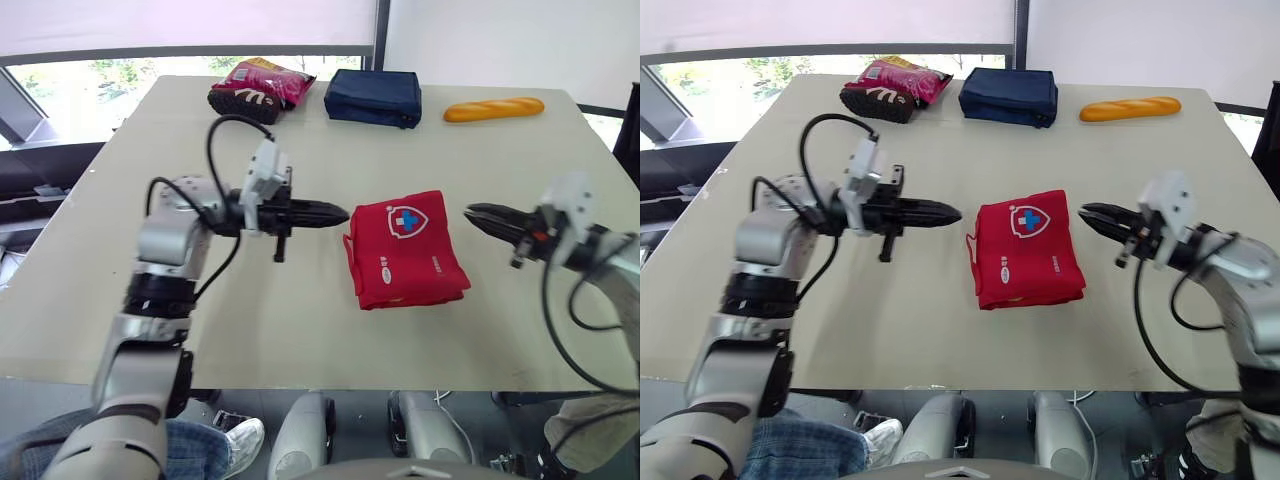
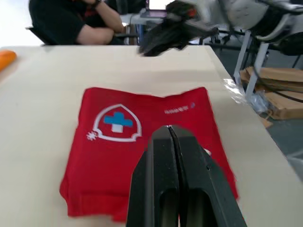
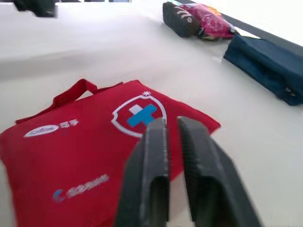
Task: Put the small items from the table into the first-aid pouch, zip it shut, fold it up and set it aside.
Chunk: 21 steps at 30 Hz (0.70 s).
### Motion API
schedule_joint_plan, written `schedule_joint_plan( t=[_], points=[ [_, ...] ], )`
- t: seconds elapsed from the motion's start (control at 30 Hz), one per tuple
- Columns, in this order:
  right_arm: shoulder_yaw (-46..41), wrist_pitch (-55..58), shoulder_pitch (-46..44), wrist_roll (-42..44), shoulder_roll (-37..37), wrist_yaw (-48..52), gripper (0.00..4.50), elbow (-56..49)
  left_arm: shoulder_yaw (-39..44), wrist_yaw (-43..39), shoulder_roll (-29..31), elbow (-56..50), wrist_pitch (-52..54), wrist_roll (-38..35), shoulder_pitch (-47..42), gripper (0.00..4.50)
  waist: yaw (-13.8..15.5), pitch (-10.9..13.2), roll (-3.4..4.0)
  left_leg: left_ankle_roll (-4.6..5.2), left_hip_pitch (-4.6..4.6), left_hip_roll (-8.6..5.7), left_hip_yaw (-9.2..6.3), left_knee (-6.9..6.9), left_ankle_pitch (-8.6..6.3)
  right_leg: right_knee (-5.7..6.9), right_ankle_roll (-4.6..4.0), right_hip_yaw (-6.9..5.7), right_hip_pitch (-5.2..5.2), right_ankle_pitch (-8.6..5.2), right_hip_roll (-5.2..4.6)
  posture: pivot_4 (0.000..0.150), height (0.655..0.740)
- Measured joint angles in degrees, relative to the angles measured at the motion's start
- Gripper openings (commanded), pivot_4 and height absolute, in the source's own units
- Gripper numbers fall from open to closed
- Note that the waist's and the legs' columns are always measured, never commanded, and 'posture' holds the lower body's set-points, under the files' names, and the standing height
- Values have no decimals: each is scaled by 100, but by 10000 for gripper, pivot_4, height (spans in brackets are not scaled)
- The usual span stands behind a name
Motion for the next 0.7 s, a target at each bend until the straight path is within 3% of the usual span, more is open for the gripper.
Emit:
schedule_joint_plan(
  t=[0.1,0.33,0.57,0.7],
  points=[
    [505,-626,-578,-576,406,100,375,1297,272,192,336,-600,452,-364,138,0,71,6,12,-1,-3,-5,-12,-1,0,9,-3,-9,0,0,-3,1500,7164],
    [1024,-1400,-940,-1474,628,132,375,2605,393,647,485,-1197,865,-646,349,0,24,6,11,-2,0,-7,-5,-1,1,8,-2,-2,2,2,-5,1500,7164],
    [776,-1257,-799,-1327,708,126,375,2550,390,852,498,-1358,1024,-847,348,0,-5,6,12,-10,12,-2,-5,-1,6,31,-4,0,1,1,4,1500,7164],
    [305,-257,-682,-528,699,258,8860,2048,383,871,541,-1373,1047,-867,342,0,8,8,15,-11,7,-1,-6,0,6,30,-5,1,-1,1,3,1500,7164]
  ],
)
